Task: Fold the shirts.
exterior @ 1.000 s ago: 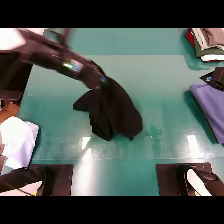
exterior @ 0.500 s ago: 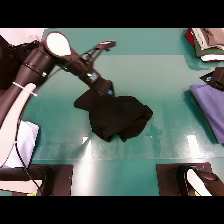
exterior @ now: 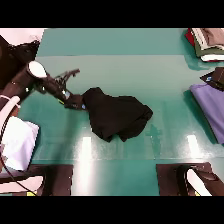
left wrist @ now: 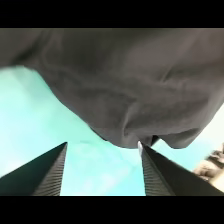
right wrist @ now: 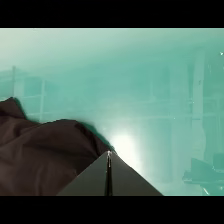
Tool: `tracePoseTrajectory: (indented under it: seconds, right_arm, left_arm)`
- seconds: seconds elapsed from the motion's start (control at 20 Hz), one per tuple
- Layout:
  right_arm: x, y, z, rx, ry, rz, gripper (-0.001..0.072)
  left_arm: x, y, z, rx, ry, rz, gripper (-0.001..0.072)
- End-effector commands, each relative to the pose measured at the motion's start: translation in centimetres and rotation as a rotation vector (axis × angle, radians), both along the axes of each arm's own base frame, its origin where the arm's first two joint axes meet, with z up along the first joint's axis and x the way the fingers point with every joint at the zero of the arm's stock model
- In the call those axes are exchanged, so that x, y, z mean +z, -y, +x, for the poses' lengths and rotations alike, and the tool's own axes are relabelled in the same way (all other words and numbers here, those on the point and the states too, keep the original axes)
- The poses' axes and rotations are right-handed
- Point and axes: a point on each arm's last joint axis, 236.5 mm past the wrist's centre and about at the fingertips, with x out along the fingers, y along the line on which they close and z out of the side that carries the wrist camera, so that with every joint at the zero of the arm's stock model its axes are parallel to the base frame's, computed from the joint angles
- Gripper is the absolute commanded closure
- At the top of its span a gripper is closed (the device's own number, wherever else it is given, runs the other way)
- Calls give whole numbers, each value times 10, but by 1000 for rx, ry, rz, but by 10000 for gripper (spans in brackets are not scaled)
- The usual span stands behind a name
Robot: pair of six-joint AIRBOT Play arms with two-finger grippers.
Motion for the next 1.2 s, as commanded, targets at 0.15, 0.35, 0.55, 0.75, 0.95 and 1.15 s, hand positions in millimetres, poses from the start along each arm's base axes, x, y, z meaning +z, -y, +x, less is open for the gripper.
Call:
tracePoseTrajectory:
  seconds: [0.15,0.35,0.55,0.75,0.95,1.15]
  right_arm:
    - [-1,-1,-1,3,-4,2,686]
    - [-9,-4,-7,16,-40,7,686]
    - [-42,-9,-21,39,-149,30,686]
    - [-110,-32,-54,95,-359,116,68]
    - [-170,-95,-72,193,-431,235,54]
    - [-188,-146,-60,224,-315,271,81]
  left_arm:
    - [-56,17,-36,149,-136,-134,190]
    - [-71,29,-44,130,-115,-99,190]
    - [-75,45,-35,133,-35,-85,620]
    - [-58,45,-31,70,-15,-84,686]
    - [-20,47,-9,32,90,-87,686]
    - [5,44,0,3,167,-72,686]
